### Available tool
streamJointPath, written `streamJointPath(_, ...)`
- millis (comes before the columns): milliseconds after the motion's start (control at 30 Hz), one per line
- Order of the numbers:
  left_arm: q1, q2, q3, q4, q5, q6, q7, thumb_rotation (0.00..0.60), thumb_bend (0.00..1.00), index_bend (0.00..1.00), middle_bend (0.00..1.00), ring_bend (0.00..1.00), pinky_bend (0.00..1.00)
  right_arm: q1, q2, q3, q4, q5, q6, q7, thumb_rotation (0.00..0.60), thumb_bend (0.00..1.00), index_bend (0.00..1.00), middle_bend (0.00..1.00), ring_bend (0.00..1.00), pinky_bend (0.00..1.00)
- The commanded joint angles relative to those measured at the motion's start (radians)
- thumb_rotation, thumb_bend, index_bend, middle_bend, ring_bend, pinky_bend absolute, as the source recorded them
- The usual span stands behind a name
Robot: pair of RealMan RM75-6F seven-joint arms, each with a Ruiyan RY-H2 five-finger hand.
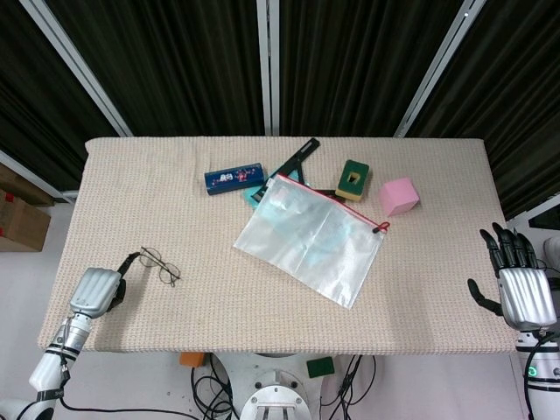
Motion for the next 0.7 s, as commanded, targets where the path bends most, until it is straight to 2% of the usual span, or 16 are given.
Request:
streamJointPath(33,-0.003,-0.006,0.001,0.004,0.001,-0.006,0.001,0.600,0.73,0.09,0.93,0.90,0.95,-0.001,0.000,-0.001,0.001,0.000,0.001,0.001,0.600,0.37,0.00,0.00,0.00,0.00)
streamJointPath(700,-0.023,-0.014,-0.005,0.001,-0.045,-0.085,0.034,0.600,0.73,0.10,0.93,0.90,0.95,-0.002,-0.002,-0.002,0.006,-0.001,0.002,0.006,0.600,0.37,0.00,0.00,0.00,0.00)
